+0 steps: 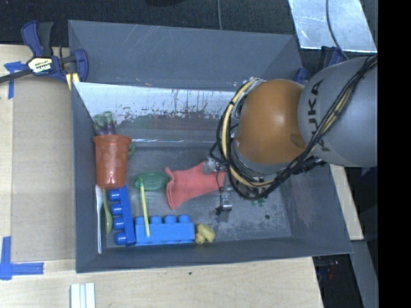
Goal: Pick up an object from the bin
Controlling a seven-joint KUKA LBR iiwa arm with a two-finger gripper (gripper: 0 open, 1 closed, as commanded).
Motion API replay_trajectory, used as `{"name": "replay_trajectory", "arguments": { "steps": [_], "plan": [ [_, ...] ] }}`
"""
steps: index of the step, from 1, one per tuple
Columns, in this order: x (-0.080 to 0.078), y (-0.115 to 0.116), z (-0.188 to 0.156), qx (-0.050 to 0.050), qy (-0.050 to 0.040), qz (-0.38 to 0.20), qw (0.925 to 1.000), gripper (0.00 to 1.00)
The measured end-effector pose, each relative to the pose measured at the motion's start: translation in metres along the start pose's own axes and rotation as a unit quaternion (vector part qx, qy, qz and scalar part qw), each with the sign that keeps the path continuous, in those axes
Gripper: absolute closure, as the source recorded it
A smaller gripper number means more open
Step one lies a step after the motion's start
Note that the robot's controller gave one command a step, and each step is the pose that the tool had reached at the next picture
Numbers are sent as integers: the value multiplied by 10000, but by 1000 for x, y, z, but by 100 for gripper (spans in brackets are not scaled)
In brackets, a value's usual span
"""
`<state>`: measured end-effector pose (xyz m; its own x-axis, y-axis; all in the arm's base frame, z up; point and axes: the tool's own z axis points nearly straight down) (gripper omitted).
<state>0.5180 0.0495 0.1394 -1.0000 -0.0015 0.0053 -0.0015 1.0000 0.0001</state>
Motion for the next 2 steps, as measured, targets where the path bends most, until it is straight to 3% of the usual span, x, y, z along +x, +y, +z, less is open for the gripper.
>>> {"name": "replay_trajectory", "arguments": {
  "steps": [1,2],
  "plan": [
    [-2,0,-4,-2,-40,9,10000,0],
    [-61,-8,46,-8,-96,80,9999,0]
  ]
}}
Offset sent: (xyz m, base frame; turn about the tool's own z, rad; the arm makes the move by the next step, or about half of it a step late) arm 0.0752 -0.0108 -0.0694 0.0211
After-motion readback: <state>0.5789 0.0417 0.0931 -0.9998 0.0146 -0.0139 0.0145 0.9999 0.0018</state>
